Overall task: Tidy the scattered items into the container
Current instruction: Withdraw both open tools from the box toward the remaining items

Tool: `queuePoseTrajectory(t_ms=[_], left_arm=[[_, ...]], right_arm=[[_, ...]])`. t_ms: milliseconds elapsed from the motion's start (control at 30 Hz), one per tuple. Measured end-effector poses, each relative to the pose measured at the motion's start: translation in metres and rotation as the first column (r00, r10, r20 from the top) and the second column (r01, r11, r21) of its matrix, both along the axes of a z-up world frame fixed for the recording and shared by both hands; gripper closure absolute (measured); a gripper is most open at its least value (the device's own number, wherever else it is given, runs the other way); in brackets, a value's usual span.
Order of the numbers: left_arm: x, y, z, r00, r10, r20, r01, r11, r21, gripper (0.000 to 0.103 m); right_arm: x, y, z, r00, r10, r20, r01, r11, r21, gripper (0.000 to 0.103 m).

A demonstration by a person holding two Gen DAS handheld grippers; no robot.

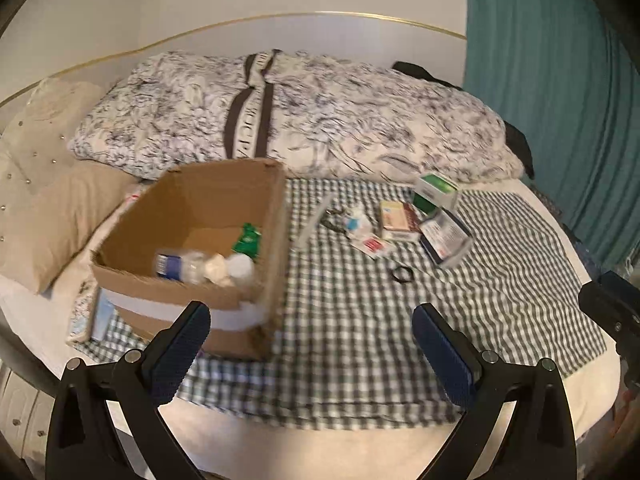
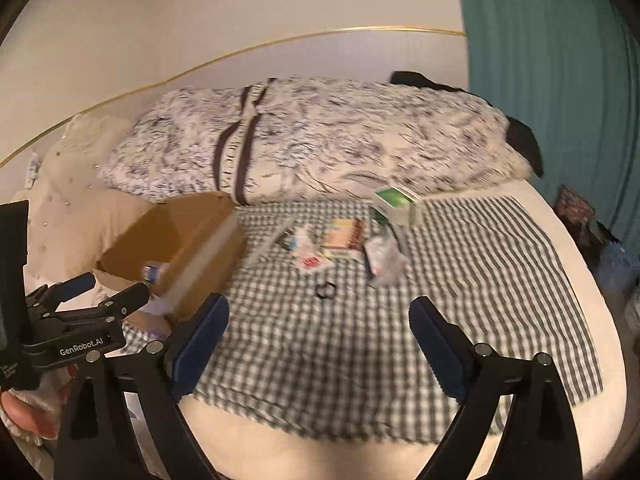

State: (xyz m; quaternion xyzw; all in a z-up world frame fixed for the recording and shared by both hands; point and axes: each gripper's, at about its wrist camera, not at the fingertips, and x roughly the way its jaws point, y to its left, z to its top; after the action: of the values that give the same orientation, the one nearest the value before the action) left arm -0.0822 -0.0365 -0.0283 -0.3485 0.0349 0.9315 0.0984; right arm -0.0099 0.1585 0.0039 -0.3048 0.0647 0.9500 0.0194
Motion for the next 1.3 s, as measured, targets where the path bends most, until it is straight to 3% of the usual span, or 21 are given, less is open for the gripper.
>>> queuePoseTrajectory(t_ms=[167, 367, 633, 933, 1300], left_arm=[[0.005, 0.034, -0.033, 0.999, -0.031, 0.021, 0.032, 0.998, -0.05, 0.0], [-0.017, 0.073, -0.067, 0.996, -0.065, 0.068, 0.07, 0.994, -0.081, 0.0], [-0.075, 0.109, -0.106, 0.99, -0.07, 0.119, 0.077, 0.995, -0.055, 0.0], [-0.136, 0.13, -0.138, 0.989, -0.046, 0.143, 0.057, 0.995, -0.078, 0.0], [-0.176, 0.153, -0.166, 0.979, -0.049, 0.2, 0.061, 0.997, -0.054, 0.0]], right_arm=[[0.016, 0.022, -0.026, 0.999, -0.043, 0.02, 0.043, 0.999, 0.004, 0.011], [0.011, 0.05, -0.057, 0.997, -0.066, 0.04, 0.067, 0.998, -0.015, 0.011], [-0.045, 0.082, -0.094, 0.994, -0.061, 0.091, 0.064, 0.997, -0.037, 0.011], [-0.126, 0.1, -0.132, 0.986, -0.046, 0.162, 0.055, 0.997, -0.056, 0.011], [-0.19, 0.125, -0.164, 0.978, -0.068, 0.196, 0.088, 0.991, -0.097, 0.011]])
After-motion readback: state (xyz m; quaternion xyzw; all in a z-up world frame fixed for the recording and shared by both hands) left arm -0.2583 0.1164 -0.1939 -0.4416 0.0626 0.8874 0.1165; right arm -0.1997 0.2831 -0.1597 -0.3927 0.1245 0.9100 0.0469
